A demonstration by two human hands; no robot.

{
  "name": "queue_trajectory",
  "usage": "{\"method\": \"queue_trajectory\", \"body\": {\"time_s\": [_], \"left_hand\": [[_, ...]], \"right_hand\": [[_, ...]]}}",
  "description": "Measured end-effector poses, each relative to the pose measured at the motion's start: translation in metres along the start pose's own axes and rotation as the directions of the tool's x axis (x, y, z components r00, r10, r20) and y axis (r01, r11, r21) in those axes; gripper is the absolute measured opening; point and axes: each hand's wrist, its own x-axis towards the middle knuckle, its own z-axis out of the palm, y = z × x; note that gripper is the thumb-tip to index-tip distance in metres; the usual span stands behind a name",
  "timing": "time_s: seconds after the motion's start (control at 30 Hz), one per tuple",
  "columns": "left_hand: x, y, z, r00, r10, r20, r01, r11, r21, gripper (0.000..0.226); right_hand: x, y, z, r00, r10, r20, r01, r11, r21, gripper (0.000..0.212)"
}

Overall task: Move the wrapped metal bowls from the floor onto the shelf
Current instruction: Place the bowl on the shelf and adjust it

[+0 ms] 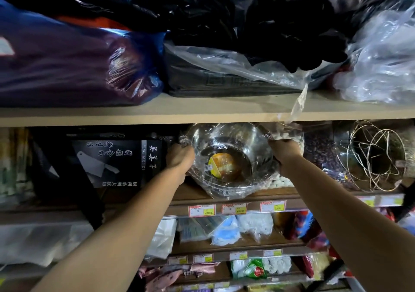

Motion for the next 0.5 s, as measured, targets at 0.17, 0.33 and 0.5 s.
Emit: {"method": "queue_trajectory", "body": {"time_s": [0.17,0.33,0.5], "left_hand": [[0.000,0.000,0.007,0.999,-0.034,0.006,0.034,0.999,-0.010,0.030],[0.008,0.004,0.008,1.000,-0.030,-0.007,0.030,0.999,0.011,0.031],[0.027,-0.004,0.012,0.999,-0.029,-0.040,0.032,0.997,0.063,0.036]], "right_hand": [[-0.002,0.005,-0.004,0.997,-0.063,-0.036,0.062,0.998,-0.015,0.018],[-0.011,0.008,0.004,0.985,-0.142,-0.093,0.134,0.987,-0.089,0.017],[-0.025,0.021,0.017,0.966,-0.259,0.025,0.257,0.939,-0.230,0.043]]}}
